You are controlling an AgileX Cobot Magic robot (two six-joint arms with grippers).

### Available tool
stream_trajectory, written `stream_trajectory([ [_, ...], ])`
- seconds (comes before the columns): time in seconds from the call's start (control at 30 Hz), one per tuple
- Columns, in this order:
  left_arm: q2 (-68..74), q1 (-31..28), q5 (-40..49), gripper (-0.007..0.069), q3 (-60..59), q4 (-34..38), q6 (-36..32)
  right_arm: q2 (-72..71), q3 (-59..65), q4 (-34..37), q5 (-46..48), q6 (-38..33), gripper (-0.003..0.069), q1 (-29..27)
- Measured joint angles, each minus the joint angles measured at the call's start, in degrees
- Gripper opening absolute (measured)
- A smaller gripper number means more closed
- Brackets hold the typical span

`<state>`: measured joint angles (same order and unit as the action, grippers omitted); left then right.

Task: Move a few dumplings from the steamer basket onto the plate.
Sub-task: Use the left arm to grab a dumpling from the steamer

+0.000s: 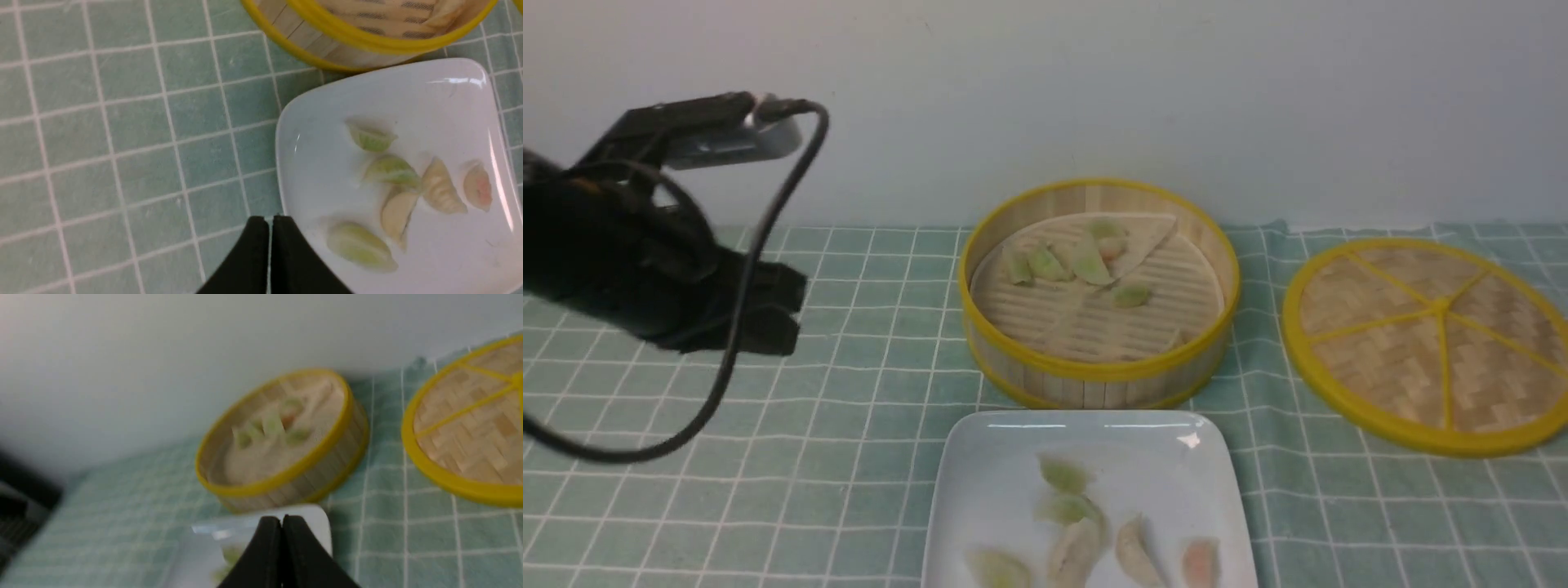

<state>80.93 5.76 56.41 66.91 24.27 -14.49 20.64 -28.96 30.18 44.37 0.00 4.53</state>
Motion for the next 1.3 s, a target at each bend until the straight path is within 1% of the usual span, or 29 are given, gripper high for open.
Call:
stream_trajectory([
  [0.07,4.9,2.6,0.1,-0.0006,5.3,-0.9,-0.4,7.7,-6.3,-2.5,8.0,-4.2,-0.0015,0.0],
  [0.17,11.9,6.5,0.1,-0.0006,14.8,-1.9,-0.5,17.9,-13.1,-4.5,16.2,-10.7,-0.0015,0.0],
  [0.2,12.4,6.5,0.1,-0.0006,14.8,-1.9,-0.5,17.9,-13.3,-4.5,16.2,-10.9,-0.0015,0.0],
  [0.27,18.8,8.9,0.1,-0.0002,22.7,-3.4,-0.6,23.2,-15.6,-4.5,19.1,-13.0,-0.0015,0.0],
  [0.33,21.9,10.0,0.3,0.0008,26.8,-4.8,-0.6,24.8,-15.7,-4.4,19.8,-13.2,-0.0015,0.0],
  [0.4,27.9,11.8,0.5,0.0050,32.9,-8.7,-0.6,25.9,-15.8,-4.2,20.2,-13.6,-0.0015,0.0],
  [0.43,31.4,12.9,0.5,0.0087,36.4,-11.2,-0.5,25.9,-15.8,-4.1,20.2,-13.7,-0.0015,0.0],
  [0.5,34.3,13.8,0.5,0.0125,39.2,-13.4,-0.3,25.9,-15.8,-4.1,20.2,-13.7,-0.0015,0.0],
  [0.57,40.4,15.5,0.5,0.0224,44.6,-17.6,0.8,25.9,-15.8,-4.1,20.1,-13.8,-0.0015,0.0],
  [0.6,40.4,15.6,0.5,0.0224,45.0,-17.6,0.8,25.9,-15.8,-4.1,20.1,-13.8,-0.0015,0.0],
  [0.63,43.7,16.2,0.5,0.0284,47.5,-19.5,1.6,25.9,-15.8,-4.1,20.0,-13.8,-0.0015,0.0],
  [0.7,47.5,16.6,0.3,0.0351,50.5,-21.2,2.4,25.9,-15.8,-4.1,20.0,-13.8,-0.0015,0.0],
  [0.73,48.2,16.7,0.2,0.0363,51.0,-21.4,2.5,25.9,-15.8,-4.1,20.0,-13.8,-0.0015,0.0],
  [0.77,50.6,16.8,-0.7,0.0402,52.8,-22.2,2.7,25.9,-15.8,-4.1,20.0,-13.8,-0.0015,0.0],
  [0.8,50.8,16.8,-0.7,0.0406,52.8,-22.4,2.7,25.9,-15.8,-4.1,20.0,-13.8,-0.0015,0.0],
  [0.87,53.7,16.9,-3.7,0.0441,53.8,-23.6,2.6,25.9,-15.8,-4.1,20.0,-13.8,-0.0015,0.0],
  [1.1,56.6,17.1,-9.9,0.0449,54.0,-25.0,2.6,25.9,-15.8,-4.5,20.0,-13.9,-0.0015,0.0],
  [1.3,57.6,18.3,-11.8,0.0449,54.4,-28.1,2.6,25.9,-15.8,-5.6,20.1,-14.0,-0.0015,0.0],
])
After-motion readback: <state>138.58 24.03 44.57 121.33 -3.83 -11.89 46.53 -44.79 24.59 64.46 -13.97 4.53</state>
